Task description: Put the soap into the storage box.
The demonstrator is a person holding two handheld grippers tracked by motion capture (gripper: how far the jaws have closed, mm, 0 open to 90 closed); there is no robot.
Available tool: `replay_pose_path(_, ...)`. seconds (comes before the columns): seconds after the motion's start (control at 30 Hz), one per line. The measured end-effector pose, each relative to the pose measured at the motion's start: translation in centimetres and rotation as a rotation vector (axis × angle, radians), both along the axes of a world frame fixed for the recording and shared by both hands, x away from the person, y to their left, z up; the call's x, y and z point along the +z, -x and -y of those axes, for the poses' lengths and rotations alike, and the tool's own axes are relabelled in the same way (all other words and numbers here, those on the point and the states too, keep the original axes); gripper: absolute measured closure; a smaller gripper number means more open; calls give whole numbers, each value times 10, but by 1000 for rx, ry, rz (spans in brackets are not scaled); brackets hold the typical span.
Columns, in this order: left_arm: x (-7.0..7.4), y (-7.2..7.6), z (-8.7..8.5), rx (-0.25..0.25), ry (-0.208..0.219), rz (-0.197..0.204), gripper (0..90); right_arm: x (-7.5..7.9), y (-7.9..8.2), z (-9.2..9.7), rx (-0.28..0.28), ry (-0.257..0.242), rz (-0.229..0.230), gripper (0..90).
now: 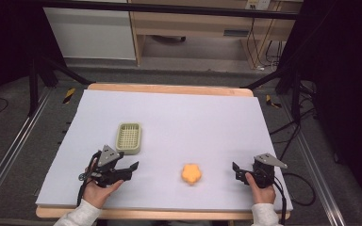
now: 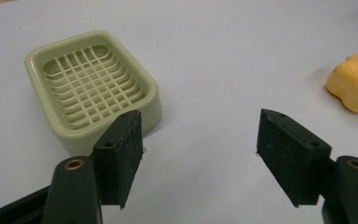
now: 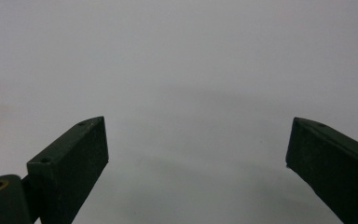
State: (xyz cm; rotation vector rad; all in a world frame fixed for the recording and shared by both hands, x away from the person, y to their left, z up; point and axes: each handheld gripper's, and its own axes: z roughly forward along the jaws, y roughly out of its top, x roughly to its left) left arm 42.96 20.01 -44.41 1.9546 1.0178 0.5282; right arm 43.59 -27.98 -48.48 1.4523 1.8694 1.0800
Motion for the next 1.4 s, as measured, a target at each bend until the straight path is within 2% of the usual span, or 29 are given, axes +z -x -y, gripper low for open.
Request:
replay_pose_path(0.6,8,1,27,-73,-25,-15,275,0,0,-1,-1,4,-7,60)
replay_pose_path(0.83,12,-1,36,-99,-18,-26,268,0,-1,-1,-1,5,-10,60)
replay_pose_path(1.2,11,-3,72,-181,-52,-58,255,0,-1,-1,-3,6,-10,60)
replay_pose_path(1.4,10,-2,85,-205,-62,-67,239,-1,-1,0,-2,9,-9,60)
